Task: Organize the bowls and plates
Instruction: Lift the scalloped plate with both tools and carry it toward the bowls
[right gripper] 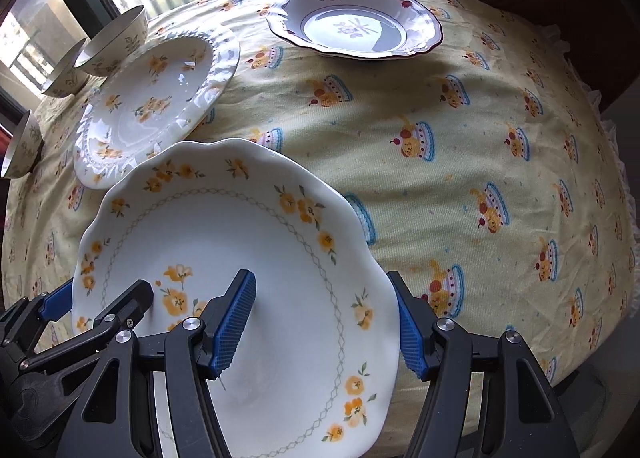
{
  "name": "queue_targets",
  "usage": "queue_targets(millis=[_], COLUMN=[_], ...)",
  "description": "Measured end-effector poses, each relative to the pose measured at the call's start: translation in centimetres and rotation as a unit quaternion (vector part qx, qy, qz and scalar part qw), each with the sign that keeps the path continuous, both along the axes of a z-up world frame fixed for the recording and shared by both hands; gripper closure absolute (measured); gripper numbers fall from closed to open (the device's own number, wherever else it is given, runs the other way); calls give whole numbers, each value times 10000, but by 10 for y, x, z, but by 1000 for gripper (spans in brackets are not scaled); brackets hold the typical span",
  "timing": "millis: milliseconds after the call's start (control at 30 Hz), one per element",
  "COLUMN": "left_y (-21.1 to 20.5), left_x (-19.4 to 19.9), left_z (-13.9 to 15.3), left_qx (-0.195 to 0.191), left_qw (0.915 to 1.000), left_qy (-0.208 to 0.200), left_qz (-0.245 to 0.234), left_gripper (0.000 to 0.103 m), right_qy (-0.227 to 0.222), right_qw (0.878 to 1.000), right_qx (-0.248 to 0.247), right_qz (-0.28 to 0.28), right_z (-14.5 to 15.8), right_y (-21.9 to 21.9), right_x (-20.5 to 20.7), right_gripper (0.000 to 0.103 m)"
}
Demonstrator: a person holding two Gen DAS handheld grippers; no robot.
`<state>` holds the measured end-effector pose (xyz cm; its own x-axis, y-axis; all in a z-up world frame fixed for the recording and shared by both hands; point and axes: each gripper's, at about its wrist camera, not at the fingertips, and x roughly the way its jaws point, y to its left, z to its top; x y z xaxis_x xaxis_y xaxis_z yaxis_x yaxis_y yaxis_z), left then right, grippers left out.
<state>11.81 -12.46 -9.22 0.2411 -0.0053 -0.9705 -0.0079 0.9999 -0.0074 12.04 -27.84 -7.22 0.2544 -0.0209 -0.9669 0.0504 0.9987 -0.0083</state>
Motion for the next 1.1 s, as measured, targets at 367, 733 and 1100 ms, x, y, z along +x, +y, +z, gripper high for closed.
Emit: queue_targets(millis=[367, 733, 1100], left_y=[89, 185, 260], left_x=[-2, 11, 33], left_z=[5, 4, -10], left_qx=[-112, -50, 172], left_qw=[9996, 9999, 9996], left_qy=[-18, -116, -208], left_qz=[-255, -22, 43], left_gripper=[34, 35, 35], right_qy=[-181, -278, -212], right_qw=[9992, 9995, 9997], right_qx=[-68, -14, 65], right_qz=[-361, -166, 49], right_z=[9, 2, -19], right_y=[87, 183, 266], right_x=[-25, -8, 23], right_gripper=[34, 34, 34])
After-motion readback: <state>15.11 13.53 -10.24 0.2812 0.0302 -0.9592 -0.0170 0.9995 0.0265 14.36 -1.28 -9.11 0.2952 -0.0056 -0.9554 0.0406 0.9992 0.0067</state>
